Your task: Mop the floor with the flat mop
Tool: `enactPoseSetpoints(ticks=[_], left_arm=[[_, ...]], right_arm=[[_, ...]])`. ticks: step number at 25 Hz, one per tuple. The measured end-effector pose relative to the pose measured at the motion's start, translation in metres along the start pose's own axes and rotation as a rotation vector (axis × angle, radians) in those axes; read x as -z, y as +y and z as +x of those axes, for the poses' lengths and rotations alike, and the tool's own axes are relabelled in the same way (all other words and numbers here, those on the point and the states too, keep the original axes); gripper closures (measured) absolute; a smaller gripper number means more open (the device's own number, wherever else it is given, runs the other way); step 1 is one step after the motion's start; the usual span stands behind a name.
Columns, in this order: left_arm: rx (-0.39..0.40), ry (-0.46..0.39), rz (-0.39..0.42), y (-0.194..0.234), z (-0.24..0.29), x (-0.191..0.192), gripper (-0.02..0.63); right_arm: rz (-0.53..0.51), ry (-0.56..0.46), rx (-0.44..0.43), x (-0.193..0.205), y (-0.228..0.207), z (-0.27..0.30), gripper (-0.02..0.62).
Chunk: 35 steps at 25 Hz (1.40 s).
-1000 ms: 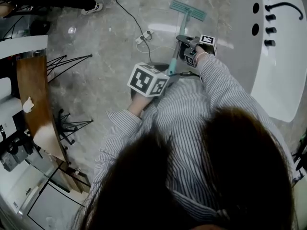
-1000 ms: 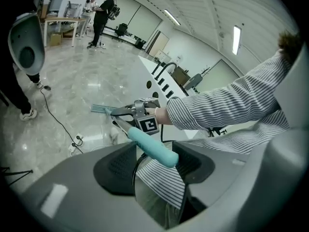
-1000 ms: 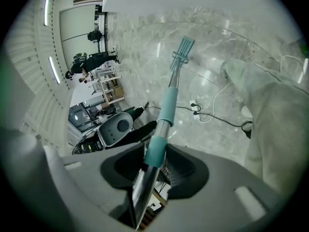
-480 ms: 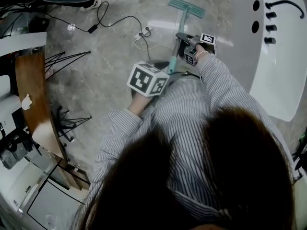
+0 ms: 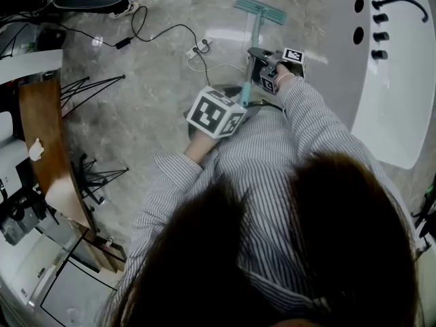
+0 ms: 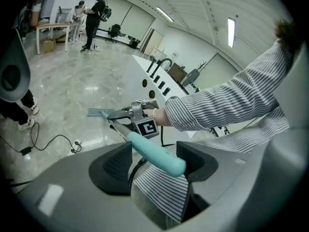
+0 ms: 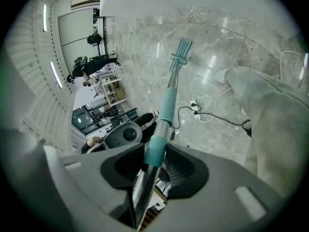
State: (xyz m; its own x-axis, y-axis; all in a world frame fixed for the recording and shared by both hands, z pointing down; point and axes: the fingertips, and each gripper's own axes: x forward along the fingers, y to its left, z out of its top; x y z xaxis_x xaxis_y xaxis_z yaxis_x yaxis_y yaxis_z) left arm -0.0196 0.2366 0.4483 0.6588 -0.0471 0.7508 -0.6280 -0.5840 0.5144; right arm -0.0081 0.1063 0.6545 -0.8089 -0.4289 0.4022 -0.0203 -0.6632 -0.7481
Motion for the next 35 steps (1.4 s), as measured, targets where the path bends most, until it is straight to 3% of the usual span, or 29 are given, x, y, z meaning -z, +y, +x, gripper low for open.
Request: enactPoseSetpoints(ticks=[16,35], left_arm=[[0.018,0.041,0.03,-0.006,0.01,0.004,0.299],[0.055,0.02,0.015,-0.002,0.012,-0.006,0.284]], right_arm=[[0.006,-0.005,-0.008,-0.003,-0.006,-0.006,0.459],[0.006,-0.023,-0.01,-0.011,0.0,-0.004,0.459]])
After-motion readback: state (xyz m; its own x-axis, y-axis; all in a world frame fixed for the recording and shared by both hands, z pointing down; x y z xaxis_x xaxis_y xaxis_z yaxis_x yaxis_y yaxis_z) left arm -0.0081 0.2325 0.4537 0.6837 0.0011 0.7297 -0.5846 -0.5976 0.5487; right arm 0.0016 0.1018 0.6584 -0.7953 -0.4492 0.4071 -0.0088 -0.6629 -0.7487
